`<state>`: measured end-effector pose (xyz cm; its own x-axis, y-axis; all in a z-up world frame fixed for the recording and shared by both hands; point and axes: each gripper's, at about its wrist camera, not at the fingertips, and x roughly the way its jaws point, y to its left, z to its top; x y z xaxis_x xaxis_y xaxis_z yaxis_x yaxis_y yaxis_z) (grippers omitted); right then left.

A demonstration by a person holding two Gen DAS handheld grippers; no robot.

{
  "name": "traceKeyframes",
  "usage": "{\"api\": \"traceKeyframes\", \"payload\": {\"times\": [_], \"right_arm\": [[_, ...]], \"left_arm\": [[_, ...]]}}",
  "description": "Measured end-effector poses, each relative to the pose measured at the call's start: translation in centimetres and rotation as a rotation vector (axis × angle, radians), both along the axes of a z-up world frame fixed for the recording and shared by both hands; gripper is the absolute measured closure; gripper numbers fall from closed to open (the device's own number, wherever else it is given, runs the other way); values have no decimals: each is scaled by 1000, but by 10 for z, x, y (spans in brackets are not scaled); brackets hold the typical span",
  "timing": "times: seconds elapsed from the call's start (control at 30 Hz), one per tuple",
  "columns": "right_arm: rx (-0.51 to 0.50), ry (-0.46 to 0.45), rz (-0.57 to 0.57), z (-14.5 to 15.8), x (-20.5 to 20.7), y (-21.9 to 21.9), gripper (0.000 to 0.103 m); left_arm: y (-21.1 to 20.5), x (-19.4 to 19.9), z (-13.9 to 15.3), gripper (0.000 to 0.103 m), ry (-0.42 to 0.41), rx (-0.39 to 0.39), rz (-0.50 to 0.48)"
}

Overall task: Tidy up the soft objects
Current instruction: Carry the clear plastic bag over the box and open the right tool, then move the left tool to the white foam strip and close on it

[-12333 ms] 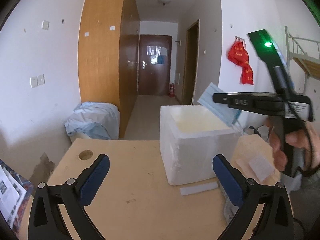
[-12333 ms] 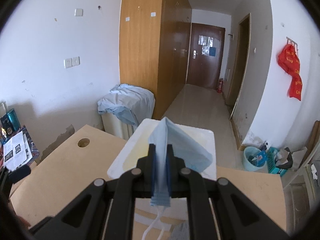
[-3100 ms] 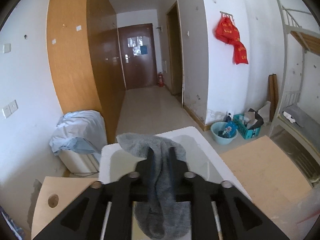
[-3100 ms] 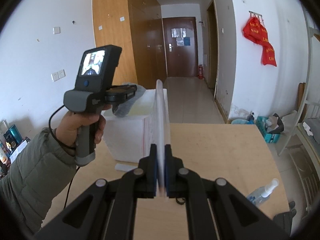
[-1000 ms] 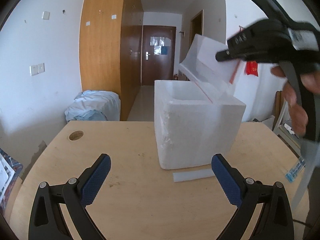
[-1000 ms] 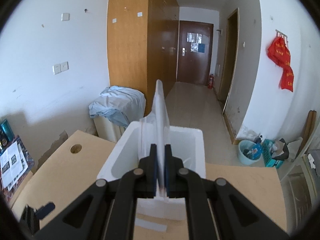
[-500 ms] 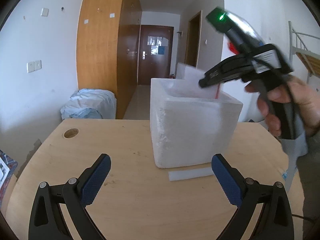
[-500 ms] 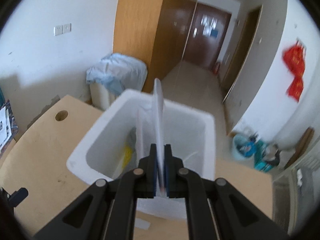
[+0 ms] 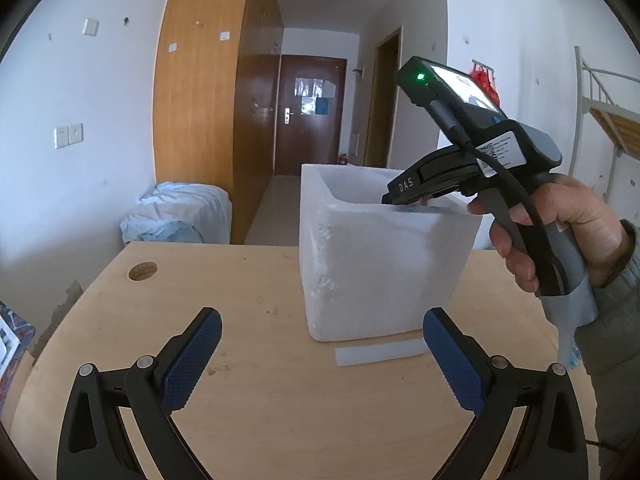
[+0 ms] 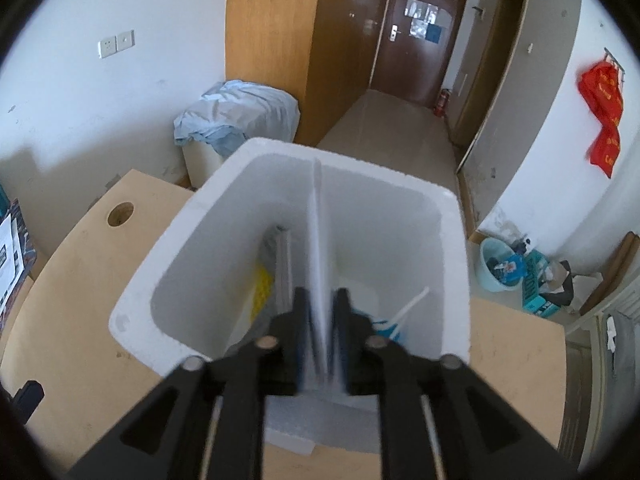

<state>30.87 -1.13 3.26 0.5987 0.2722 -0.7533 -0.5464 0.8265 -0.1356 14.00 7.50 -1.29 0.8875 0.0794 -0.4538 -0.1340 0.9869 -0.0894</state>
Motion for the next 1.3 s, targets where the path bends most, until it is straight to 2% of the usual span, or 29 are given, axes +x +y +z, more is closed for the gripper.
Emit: {"api": "traceKeyframes", "payload": {"times": [0.03,0.1,0.17,0.23,0.3,0.4,0.63,0.8,1.07,1.3], "right_arm": [[0,-13,-8,2,-1,-1,54],[-1,-53,-10,7,-7,-2,38],[11,-105,-14,16,-16,-6,33],[36,-121,-13,24,-19,-10,22],[52,-133,-17,29,-23,-14,15],[78,-181,-19,39,-32,-20,15],[140,-167,-15,44,-42,-30,13],[136,-188,-18,44,-69,-42,12],[197,-190,-45,41,-115,-73,12],[219,-180,-102,26,-153,-104,12]], "left_arm": [[0,0,0,2,1,-1,-1],[1,0,-1,2,0,-1,3],[1,0,-1,2,1,-2,2],[1,-1,-1,2,0,0,6],[0,-1,0,2,1,2,3],[0,-1,1,2,-3,4,3],[0,-2,2,2,-3,15,0],[5,-6,5,2,-9,-1,15],[4,-16,10,2,-13,4,15],[-5,-21,8,2,4,8,-78]]}}
